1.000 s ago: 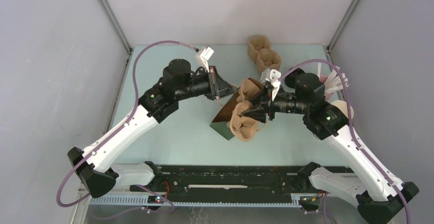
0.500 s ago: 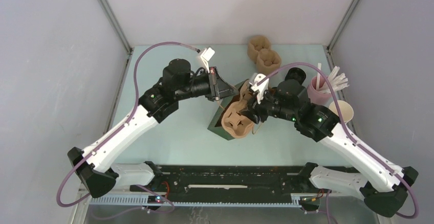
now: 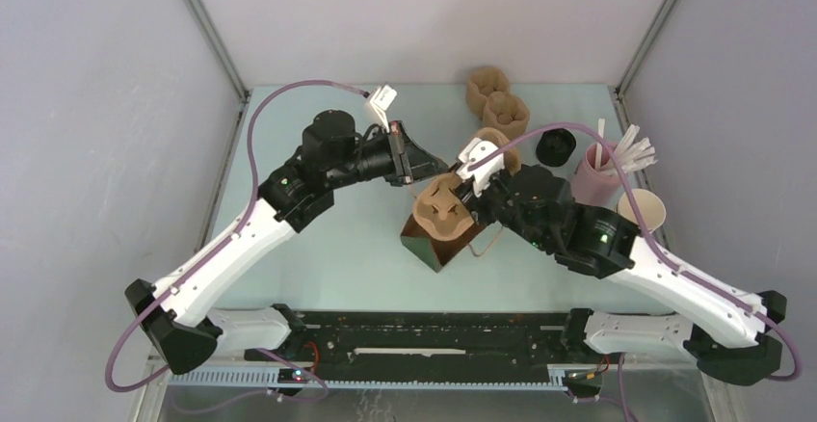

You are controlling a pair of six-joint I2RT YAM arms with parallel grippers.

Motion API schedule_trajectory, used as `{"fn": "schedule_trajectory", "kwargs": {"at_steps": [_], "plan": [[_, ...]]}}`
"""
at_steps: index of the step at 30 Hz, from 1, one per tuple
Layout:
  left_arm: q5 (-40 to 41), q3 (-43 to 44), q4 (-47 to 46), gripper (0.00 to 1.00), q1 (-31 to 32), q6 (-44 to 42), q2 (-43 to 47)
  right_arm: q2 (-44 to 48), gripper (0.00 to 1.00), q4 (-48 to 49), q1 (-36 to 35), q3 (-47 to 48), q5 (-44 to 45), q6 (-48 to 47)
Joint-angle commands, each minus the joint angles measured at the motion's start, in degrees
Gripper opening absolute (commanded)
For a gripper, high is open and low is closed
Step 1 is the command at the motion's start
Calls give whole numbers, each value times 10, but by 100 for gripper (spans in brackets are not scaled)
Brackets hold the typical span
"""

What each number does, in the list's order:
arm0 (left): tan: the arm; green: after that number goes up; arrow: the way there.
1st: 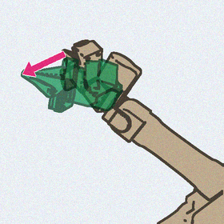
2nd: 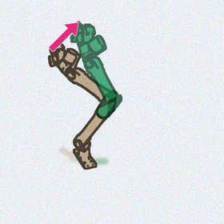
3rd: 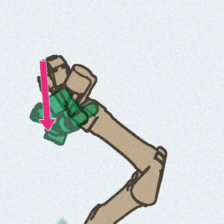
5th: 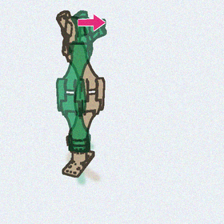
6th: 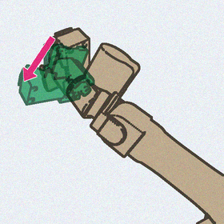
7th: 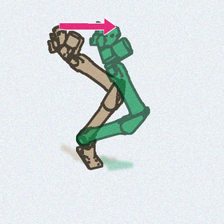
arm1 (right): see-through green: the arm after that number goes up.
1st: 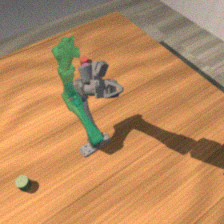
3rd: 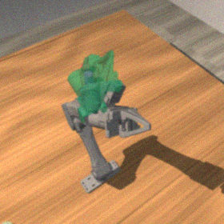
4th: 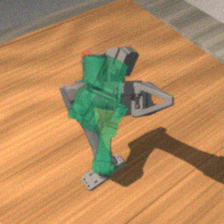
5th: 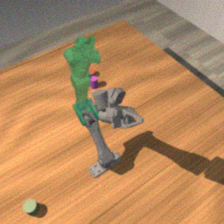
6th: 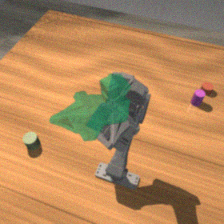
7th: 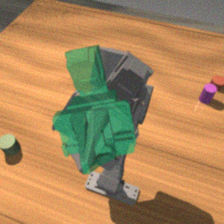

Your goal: Pack the takeout coffee

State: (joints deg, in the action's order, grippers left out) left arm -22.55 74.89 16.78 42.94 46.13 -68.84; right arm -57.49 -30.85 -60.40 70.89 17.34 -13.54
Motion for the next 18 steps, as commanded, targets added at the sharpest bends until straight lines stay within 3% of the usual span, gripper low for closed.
{"fn": "schedule_trajectory", "kwargs": {"at_steps": [1, 8, 18], "plan": [[24, 5, -34, 0, 0, 41, 24, -33, 39, 1, -27, 15, 164, -37], [81, -21, -62, 0, 0, 82, 44, -58, 39, 21, -79, -7, 258, -69], [125, -76, -117, 0, 0, 144, 65, -79, 41, 40, -118, -12, 220, -59]]}}
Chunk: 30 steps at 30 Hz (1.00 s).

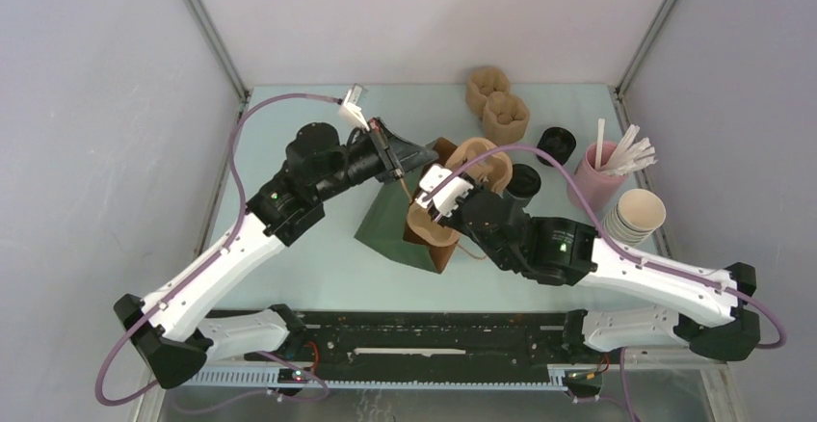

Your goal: Pack the takeout coffee

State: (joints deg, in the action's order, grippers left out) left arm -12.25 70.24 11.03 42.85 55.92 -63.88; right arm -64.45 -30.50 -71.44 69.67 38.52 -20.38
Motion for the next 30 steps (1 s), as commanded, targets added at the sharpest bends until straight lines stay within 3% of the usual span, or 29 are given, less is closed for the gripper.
{"fn": "schedule_trajectory", "kwargs": {"at_steps": [1, 12, 24, 30], "plan": [[22, -34, -67, 0, 0, 53, 16, -11, 41, 44, -9, 0, 2, 15], [13, -28, -74, 0, 2, 54, 4, 11, 40, 74, 15, -26, -199, 32], [12, -36, -80, 0, 3, 51, 12, 21, 39, 78, 66, -54, -265, 65], [12, -41, -84, 0, 2, 50, 9, 51, 38, 79, 61, -71, -337, 7]]}}
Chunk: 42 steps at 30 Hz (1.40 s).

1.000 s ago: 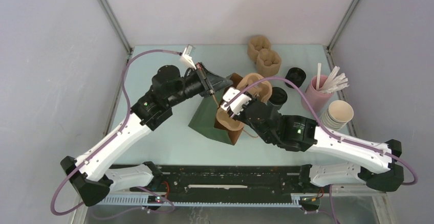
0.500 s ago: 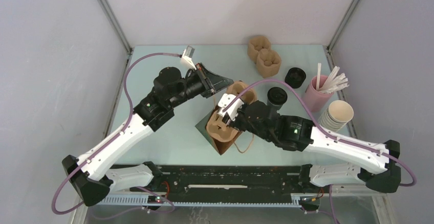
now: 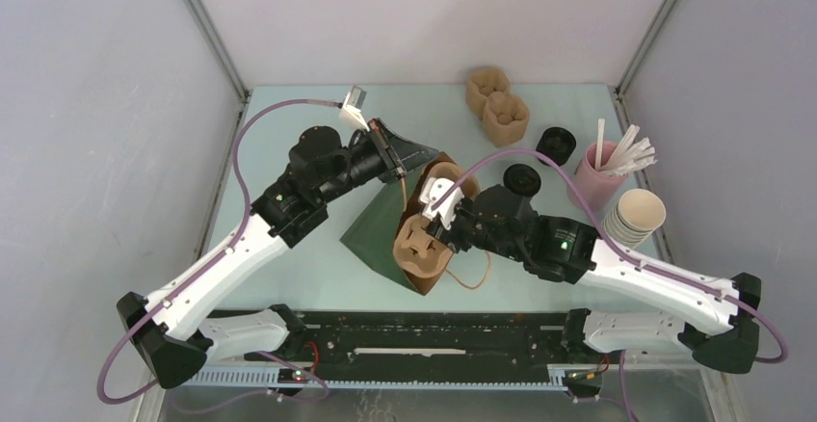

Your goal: Pack the takeout coffee

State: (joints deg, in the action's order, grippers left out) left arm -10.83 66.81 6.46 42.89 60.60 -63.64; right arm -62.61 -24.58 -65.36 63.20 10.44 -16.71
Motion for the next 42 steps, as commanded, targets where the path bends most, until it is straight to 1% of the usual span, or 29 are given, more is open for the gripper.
{"fn": "schedule_trajectory", "kwargs": {"at_steps": [1, 5, 11, 16, 19, 22, 25, 29, 36, 39, 41, 42], "plan": [[-1, -5, -38, 0, 2, 2, 5, 37, 38, 22, 1, -9, -66, -36], [-3, -5, -38, 0, 1, 0, 4, 53, 40, 39, 2, -31, -98, -61], [-2, -6, -38, 0, 1, 0, 3, 39, 41, 55, -7, -33, -96, -76], [2, -5, -34, 0, 1, -5, 5, 30, 45, 42, -26, -33, -68, -100], [-3, -3, -33, 0, 0, -7, 3, 31, 43, 37, -26, -32, -70, -98], [-19, 4, -35, 0, 0, -19, -3, 26, 42, 32, -11, -31, -97, -77], [-39, 2, -44, 0, 1, -33, 0, 17, 39, 32, 11, -33, -149, -60], [-55, -8, -53, 0, 1, -46, 12, 14, 39, 38, 56, -39, -212, -25], [-53, -39, -59, 0, 0, -45, 33, 32, 40, 78, 102, -46, -235, 44], [-60, -45, -62, 0, 0, -38, 31, 36, 41, 113, 127, -45, -238, 105], [-65, -50, -82, 0, 1, -32, 30, 34, 42, 132, 131, -45, -230, 145], [-68, -52, -87, 0, 1, -29, 30, 33, 43, 138, 131, -45, -222, 148]]}}
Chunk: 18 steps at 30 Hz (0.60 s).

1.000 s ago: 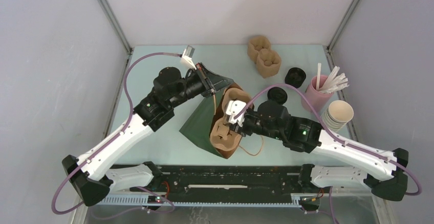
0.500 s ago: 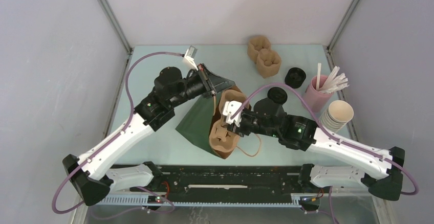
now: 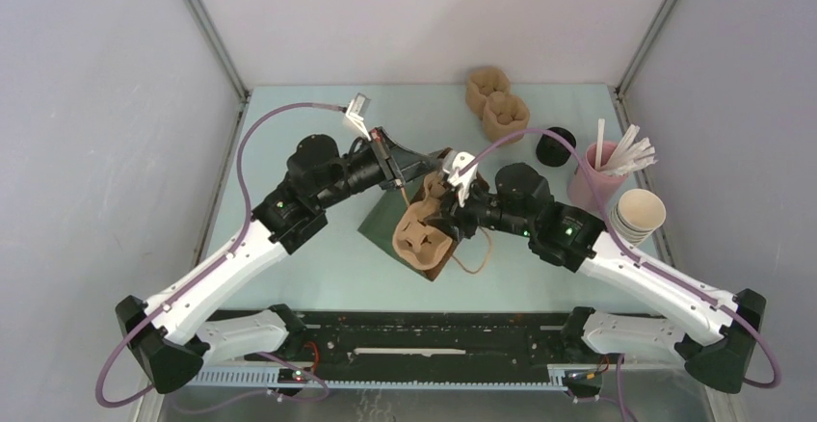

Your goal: Pack the takeout coffee

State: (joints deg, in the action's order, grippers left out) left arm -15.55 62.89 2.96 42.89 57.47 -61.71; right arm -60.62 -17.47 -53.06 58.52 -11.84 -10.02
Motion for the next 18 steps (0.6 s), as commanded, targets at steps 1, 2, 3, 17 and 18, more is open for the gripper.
{"fn": "schedule_trajectory", "kwargs": {"at_steps": [1, 2, 3, 17, 18], "plan": [[-24, -14, -54, 0, 1, 5, 11, 11, 43, 68, 9, 2, 2, 78], [-26, -14, -55, 0, 1, 7, 11, 7, 43, 69, 12, 1, 4, 72], [-29, -14, -55, 0, 1, 9, 11, 2, 43, 68, 16, 2, 3, 64], [-49, 21, 2, 0, -3, -20, 2, -6, 37, 3, 77, 2, -10, 53], [-49, 23, 8, 0, -3, -21, 1, -6, 36, 3, 78, 1, -4, 65]]}}
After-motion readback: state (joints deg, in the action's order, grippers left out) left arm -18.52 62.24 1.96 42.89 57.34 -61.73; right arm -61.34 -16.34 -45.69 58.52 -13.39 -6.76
